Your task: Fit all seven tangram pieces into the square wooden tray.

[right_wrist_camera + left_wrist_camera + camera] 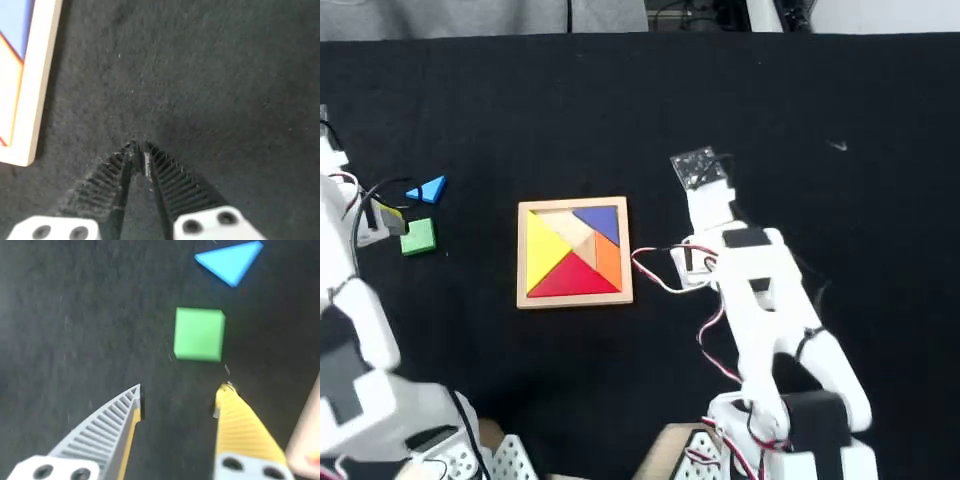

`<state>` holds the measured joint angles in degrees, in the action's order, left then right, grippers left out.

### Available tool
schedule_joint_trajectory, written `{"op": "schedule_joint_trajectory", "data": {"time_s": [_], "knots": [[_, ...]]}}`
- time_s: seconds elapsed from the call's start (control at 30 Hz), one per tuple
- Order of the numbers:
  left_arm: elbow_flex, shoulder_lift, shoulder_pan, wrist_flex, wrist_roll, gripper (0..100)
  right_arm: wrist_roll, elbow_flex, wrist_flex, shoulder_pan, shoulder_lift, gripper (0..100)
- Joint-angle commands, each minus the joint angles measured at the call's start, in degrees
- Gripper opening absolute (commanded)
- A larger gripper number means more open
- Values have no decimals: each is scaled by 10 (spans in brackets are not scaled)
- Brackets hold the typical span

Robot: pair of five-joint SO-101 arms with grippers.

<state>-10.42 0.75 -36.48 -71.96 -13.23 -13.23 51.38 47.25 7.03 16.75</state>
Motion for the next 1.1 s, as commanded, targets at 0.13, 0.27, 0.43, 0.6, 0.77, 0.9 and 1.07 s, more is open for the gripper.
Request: {"op": "schedule_joint_trajectory", "data": {"time_s": [0.13, 0.27, 0.43, 0.6, 0.77, 0.9, 1.07], "knots": [[46, -184, 33, 144, 3, 252, 4, -37, -13, 9, -23, 11], [94, -242, 47, 149, 3, 254, 4, -36, -13, 9, -22, 11], [130, -268, 56, 148, 3, 254, 3, -35, -11, 9, -22, 11], [127, -274, 57, 148, 3, 248, 1, -35, -11, 9, -22, 11], [99, -269, 55, 147, 3, 196, 0, -34, -11, 9, -22, 11], [89, -268, 58, 147, 3, 155, 0, -34, -11, 9, -22, 11], [110, -265, 59, 111, 3, 152, 0, -33, -10, 9, -22, 11]]}}
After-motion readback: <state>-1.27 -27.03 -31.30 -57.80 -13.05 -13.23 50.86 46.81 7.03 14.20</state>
